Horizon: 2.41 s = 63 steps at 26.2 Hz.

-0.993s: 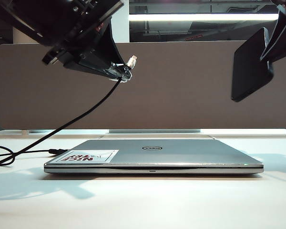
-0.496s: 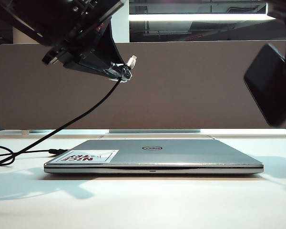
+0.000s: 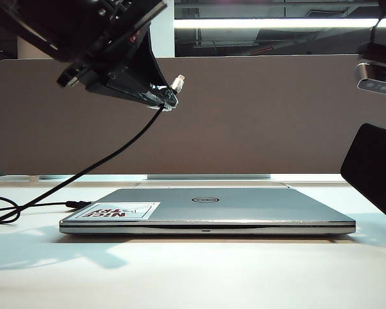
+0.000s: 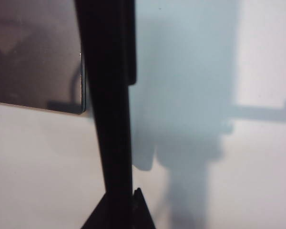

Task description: Pick up the charging cable and the phone, plug the charging cable into the charging port on the phone, and finally place them back on the table.

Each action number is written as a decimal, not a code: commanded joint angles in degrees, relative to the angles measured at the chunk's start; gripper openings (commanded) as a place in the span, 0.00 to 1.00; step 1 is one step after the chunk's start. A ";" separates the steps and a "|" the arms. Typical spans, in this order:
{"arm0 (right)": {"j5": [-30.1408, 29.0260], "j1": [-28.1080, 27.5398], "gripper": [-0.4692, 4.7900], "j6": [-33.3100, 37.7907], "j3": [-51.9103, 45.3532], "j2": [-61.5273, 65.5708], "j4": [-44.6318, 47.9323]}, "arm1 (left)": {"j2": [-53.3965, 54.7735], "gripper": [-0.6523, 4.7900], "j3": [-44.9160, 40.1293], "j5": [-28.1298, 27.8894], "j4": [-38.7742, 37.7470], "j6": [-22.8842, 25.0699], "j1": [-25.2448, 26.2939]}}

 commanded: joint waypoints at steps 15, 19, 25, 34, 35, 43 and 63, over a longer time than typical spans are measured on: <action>3.61 5.29 0.08 -0.42 0.68 5.29 2.32 | -0.17 0.11 0.33 0.04 1.20 0.09 -0.07; 3.19 5.31 0.08 -0.44 0.68 5.31 3.98 | -0.17 0.11 0.33 0.04 1.31 0.09 -0.07; 3.19 5.31 0.09 -0.44 0.68 5.40 4.66 | -0.17 0.11 0.33 0.04 1.31 0.09 -0.07; 1.90 5.35 0.22 -0.83 0.68 7.87 4.96 | -0.17 0.11 0.33 0.04 1.31 0.09 -0.07; 1.90 5.35 0.22 -0.83 0.68 8.17 5.05 | -0.17 0.11 0.33 0.04 1.31 0.07 -0.07; 1.90 5.35 0.33 -1.03 0.68 9.90 8.72 | -0.17 0.11 0.33 0.04 1.29 0.09 -0.07; 0.94 5.33 0.09 -2.08 1.95 12.85 12.72 | -0.17 0.11 0.33 0.04 1.73 0.04 -0.07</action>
